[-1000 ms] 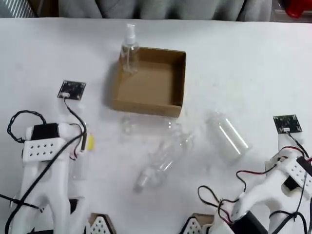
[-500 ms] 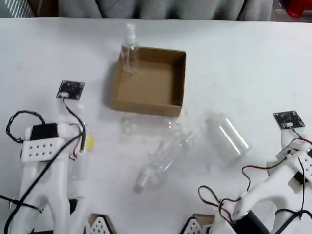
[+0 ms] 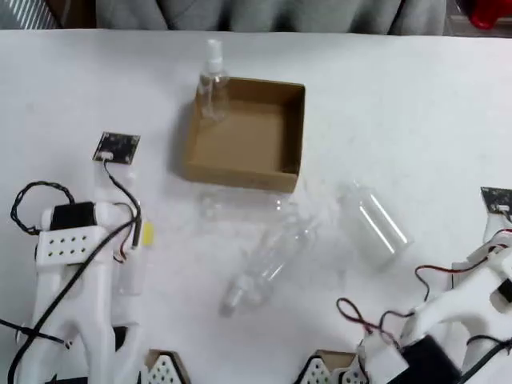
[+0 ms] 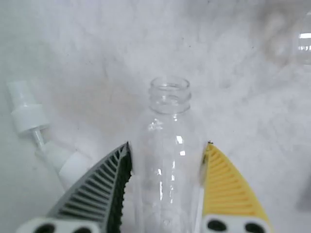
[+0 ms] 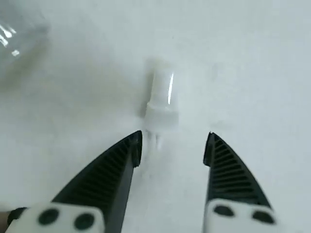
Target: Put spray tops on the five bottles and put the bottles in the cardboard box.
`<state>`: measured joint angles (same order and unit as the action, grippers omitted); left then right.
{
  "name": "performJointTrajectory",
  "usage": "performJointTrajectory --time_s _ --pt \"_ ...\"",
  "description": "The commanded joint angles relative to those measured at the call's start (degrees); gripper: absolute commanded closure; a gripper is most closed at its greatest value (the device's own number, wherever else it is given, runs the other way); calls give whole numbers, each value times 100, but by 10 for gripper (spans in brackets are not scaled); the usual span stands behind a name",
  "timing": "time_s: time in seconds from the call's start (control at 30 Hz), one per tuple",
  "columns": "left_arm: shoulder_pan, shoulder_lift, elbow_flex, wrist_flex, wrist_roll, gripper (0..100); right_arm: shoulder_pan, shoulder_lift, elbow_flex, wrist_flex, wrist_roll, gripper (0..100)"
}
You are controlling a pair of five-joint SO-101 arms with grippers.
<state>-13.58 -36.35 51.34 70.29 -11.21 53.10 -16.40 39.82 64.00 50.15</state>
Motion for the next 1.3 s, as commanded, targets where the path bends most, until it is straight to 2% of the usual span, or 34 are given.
performJointTrajectory --time_s 0.0,0.43,0.67,0.9,1.17,1.27 --pt "-66 -180 -18 -141 18 980 -66 409 -167 -207 -26 858" --pt "-48 -215 185 -404 18 980 -154 1402 -651 -435 -44 838" --pt "-48 -215 185 -404 18 980 -145 1455 -905 -426 -18 968" --pt "-66 -215 185 -404 18 980 -154 1402 -1125 -338 -9 984" --pt "-31 -215 -123 -466 70 980 -268 1332 -2303 1226 -44 984" --pt "48 -215 -510 -404 448 980 -479 945 -2338 1640 -132 984"
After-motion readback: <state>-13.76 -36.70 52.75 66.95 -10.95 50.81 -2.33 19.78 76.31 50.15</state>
